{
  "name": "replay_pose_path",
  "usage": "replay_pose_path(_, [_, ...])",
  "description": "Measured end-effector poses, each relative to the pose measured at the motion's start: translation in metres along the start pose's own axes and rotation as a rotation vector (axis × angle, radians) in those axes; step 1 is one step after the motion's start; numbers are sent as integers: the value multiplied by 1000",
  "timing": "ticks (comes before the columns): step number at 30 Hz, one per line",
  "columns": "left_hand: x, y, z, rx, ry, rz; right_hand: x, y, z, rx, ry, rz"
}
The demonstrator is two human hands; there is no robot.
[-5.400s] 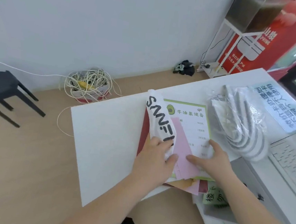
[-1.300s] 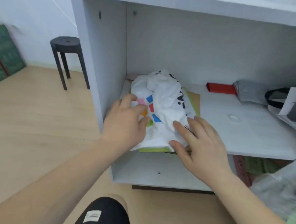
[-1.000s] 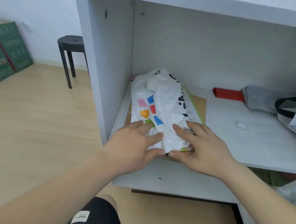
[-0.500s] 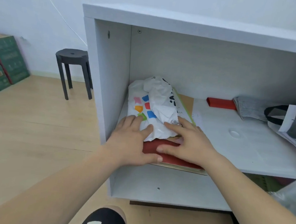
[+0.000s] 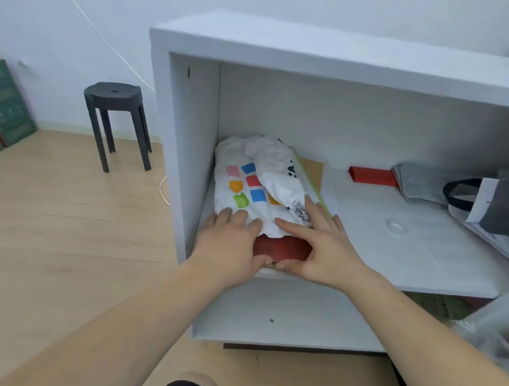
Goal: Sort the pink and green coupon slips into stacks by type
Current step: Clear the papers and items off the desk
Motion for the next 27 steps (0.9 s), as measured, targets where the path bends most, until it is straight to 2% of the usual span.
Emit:
replay_pose_path(2, [-6, 6, 24, -30, -8, 21, 11, 13, 26, -50, -127, -58])
replay_pose_path(4, [-13, 12, 55, -18, 139, 16, 20, 24, 64, -35, -196, -125])
replay_pose_path(7, [-35, 25, 108, 93, 438, 17, 34, 40, 127, 121, -194, -206])
replay_pose_path(12, [-85, 52, 210, 329, 579, -64, 63, 77, 228, 379, -196, -228])
replay_pose_path(15, [-108, 50, 279, 345, 669, -104, 89, 94, 301, 526, -202, -224])
replay_pose_path(18, [-119, 30, 346, 333, 770, -90, 102, 94, 374, 564, -202, -256])
replay_pose_path(20, [-118, 15, 381, 306, 803, -27, 98, 92, 414, 512, -198, -308])
replay_pose_path(22, [-121, 0, 403, 316, 802, 17, 84, 95, 447, 382, -260, -398])
replay_pose_path(25, [-149, -20, 413, 421, 810, 3, 46, 112, 487, 77, -449, -582])
replay_pose_path(27, [-178, -34, 410, 504, 858, -25, 6, 124, 510, -121, -492, -688])
Point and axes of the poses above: each hand's wrist, its own y-axis away from the middle knuckle, its own z-axis out of the back of the hand, x = y × z, the point moved 6 cm from there along -y, towards the middle knuckle, and after that the axes turned 2 degrees about x, right-handed, at the moved point
